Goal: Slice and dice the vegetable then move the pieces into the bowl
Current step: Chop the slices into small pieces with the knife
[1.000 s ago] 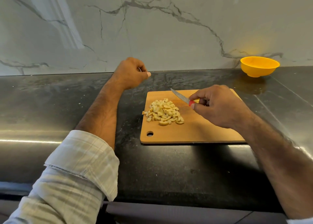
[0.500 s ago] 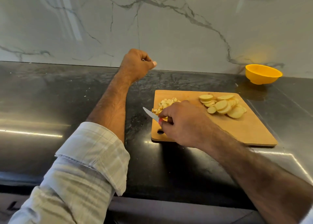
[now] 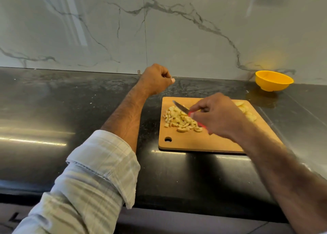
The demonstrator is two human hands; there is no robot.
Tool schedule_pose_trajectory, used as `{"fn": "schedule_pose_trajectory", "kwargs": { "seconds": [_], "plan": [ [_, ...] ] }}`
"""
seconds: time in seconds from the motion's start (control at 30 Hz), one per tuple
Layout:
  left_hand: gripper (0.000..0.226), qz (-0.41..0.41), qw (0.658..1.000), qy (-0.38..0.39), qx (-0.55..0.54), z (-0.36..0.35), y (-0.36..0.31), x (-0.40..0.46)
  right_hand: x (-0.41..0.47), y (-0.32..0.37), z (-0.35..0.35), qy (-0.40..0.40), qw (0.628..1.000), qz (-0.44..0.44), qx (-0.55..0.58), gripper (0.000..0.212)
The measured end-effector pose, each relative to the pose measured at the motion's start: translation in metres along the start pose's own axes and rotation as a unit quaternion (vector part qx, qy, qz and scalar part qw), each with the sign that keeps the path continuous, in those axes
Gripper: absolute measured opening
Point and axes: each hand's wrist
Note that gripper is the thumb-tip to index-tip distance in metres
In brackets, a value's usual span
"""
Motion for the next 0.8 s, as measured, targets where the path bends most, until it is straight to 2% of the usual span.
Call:
{"fn": "schedule_pose_trajectory", "kwargs": {
  "seconds": [0.17,0.27,0.4,0.57,0.8],
  "plan": [
    [0.013,-0.036,0.996,-0.01,0.08,-0.028,-0.02,0.0,0.005,-0.053,0.048,-0.111,0.991,-0.067,0.038,0.012],
    [0.012,-0.069,0.989,0.058,0.114,-0.056,-0.044,-0.001,0.012,-0.076,0.06,-0.151,0.983,-0.09,0.055,0.011],
    [0.031,-0.1,0.974,0.158,0.13,-0.085,-0.073,0.0,0.012,-0.092,0.062,-0.18,0.98,-0.083,0.025,0.014],
    [0.051,-0.09,0.951,0.269,0.122,-0.105,-0.086,0.007,0.008,-0.101,0.068,-0.218,0.973,-0.079,0.011,0.013],
    [0.048,-0.105,0.955,0.259,0.097,-0.103,-0.084,0.008,0.003,-0.094,0.066,-0.224,0.973,-0.056,0.014,0.013]
  ]
}}
Point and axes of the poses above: each hand's wrist, its own x-axis towards the middle knuckle, its own z-axis out of the back of the hand, y = z × x, and after that the axes turned 14 degrees about y, right-handed
